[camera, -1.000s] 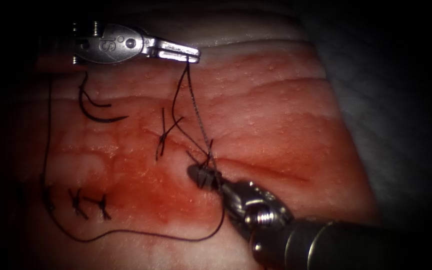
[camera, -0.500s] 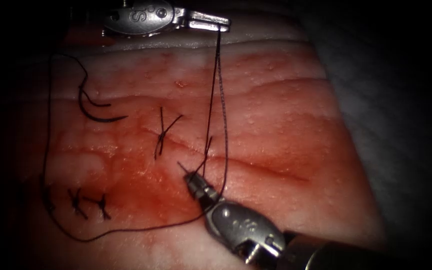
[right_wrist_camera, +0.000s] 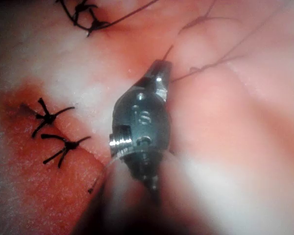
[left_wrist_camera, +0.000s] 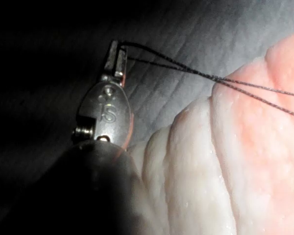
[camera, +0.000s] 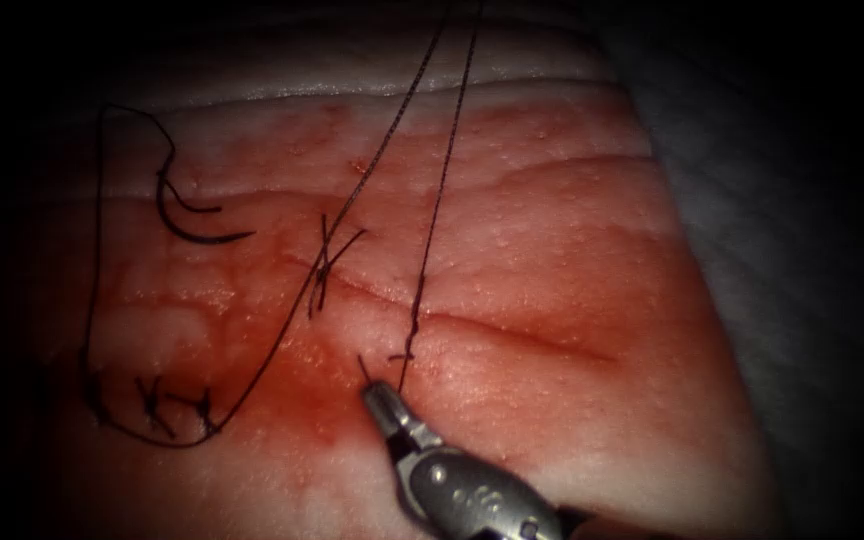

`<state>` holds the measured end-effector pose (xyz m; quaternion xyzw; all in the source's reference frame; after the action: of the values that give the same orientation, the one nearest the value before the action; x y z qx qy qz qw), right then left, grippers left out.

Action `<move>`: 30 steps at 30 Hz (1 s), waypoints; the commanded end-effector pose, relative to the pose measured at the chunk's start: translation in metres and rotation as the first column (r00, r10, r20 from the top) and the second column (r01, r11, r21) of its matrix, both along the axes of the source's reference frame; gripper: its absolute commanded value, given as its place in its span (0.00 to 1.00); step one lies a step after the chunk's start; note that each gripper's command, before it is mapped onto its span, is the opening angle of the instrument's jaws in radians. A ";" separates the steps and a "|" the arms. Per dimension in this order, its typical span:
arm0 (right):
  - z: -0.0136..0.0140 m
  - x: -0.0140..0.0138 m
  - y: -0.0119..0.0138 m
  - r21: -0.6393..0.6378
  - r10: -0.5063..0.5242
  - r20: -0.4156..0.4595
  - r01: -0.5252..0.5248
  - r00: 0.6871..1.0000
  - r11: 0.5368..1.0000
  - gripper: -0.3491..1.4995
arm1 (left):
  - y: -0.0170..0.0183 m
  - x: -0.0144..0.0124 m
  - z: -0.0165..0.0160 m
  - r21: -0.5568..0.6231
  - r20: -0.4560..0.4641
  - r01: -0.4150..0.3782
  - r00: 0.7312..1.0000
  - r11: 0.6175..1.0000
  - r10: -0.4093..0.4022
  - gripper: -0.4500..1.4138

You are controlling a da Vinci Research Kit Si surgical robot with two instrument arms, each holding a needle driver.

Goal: Wound Closure
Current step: Tension the suture by pulling up the left needle driver and down with the right needle driver.

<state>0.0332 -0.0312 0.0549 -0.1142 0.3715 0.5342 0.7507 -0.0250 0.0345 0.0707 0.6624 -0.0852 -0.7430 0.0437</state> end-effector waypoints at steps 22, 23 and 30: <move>0.0004 0.0018 0.0018 0.012 -0.005 -0.053 0.005 0.999 1.000 0.00 | 0.0055 -0.0045 0.0130 0.110 -0.032 -0.032 0.999 0.993 0.036 0.00; 0.0004 0.0018 0.0021 0.014 -0.003 -0.052 0.004 0.999 1.000 0.00 | 0.0056 -0.0046 0.0135 0.113 -0.038 -0.035 0.998 0.993 0.039 0.00; 0.0012 0.0021 0.0037 0.033 0.001 -0.066 0.001 0.998 0.999 0.00 | 0.0058 -0.0055 0.0190 0.151 -0.082 -0.033 0.996 0.988 0.046 0.00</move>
<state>0.0345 -0.0276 0.0556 -0.0845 0.3858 0.5447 0.7398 -0.0300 0.0393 0.0902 0.6313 -0.0110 -0.7754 0.0102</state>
